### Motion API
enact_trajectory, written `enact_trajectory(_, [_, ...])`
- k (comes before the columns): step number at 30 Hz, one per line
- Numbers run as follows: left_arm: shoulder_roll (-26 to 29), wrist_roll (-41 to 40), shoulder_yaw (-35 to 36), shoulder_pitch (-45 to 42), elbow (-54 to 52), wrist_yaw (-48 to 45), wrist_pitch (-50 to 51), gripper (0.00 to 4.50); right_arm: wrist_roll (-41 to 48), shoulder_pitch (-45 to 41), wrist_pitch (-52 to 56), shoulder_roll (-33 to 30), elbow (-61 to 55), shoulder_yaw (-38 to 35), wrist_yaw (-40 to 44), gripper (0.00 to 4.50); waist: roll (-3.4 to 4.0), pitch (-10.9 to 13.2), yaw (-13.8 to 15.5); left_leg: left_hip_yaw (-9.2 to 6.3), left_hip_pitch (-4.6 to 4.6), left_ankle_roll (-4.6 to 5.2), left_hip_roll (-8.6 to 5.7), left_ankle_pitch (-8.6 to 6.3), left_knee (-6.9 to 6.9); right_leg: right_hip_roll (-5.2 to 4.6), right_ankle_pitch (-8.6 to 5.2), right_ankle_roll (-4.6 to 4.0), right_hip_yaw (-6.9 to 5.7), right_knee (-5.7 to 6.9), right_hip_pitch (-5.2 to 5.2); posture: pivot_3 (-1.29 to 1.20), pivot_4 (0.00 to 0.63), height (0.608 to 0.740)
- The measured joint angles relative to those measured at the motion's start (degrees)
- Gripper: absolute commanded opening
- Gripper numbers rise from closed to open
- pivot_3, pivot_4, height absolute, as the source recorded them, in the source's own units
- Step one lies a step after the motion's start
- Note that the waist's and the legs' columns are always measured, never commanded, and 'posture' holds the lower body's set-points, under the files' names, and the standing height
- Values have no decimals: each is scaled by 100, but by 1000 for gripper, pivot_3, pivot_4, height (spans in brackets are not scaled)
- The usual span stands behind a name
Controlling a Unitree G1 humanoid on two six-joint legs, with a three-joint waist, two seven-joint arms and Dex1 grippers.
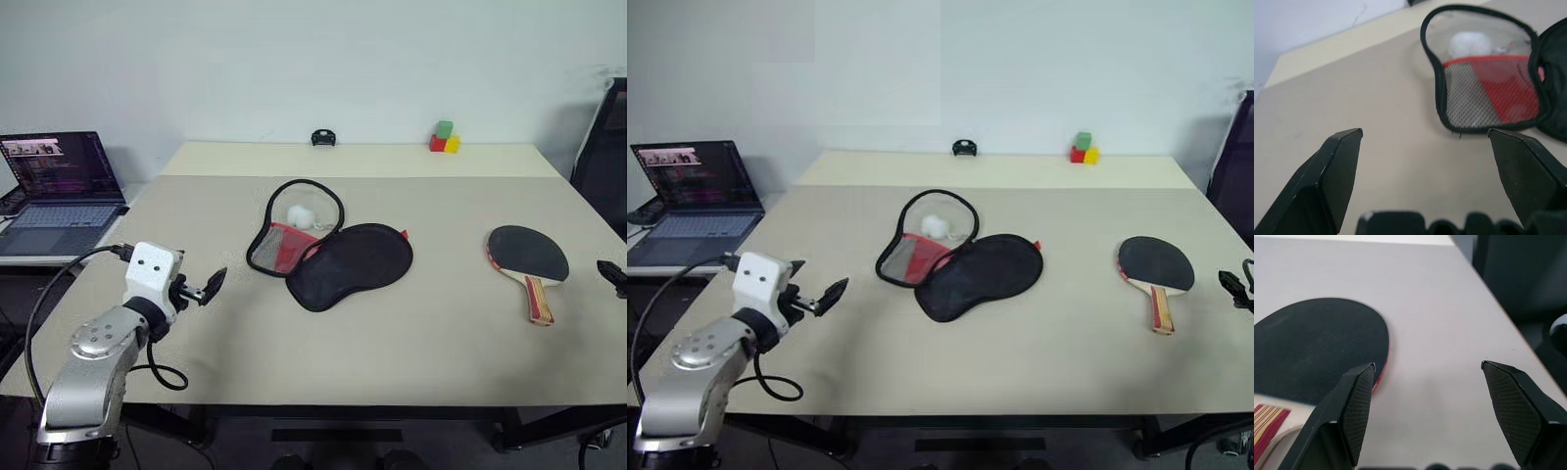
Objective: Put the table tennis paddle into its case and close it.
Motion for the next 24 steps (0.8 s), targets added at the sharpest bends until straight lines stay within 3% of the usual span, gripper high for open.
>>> enact_trajectory(8, [-135, -52, 147, 174, 6, 46, 3, 4500, -75, -188, 305, 19, -254, 162, 127, 3792, -3, 3, 7, 9, 8, 1, 2, -2, -1, 1, 0, 0, 10, 0, 3, 0, 150, 740])
enact_trajectory(19, [-193, -192, 393, 414, 52, -103, -315, 4500, 79, 320, 755, 43, -915, 112, 345, 3792, -3, 5, 21, 15, 12, 4, 5, -5, -1, 1, 0, 0, 15, -2, 3, 0, 150, 740])
enact_trajectory(24, [-122, -226, 399, 187, 373, -267, -501, 4500, 440, 755, 1076, 521, -1846, 14, 443, 3792, -5, 8, 13, 19, 19, 4, 14, -5, -1, 9, 0, 0, 18, 2, 6, 0, 150, 740])
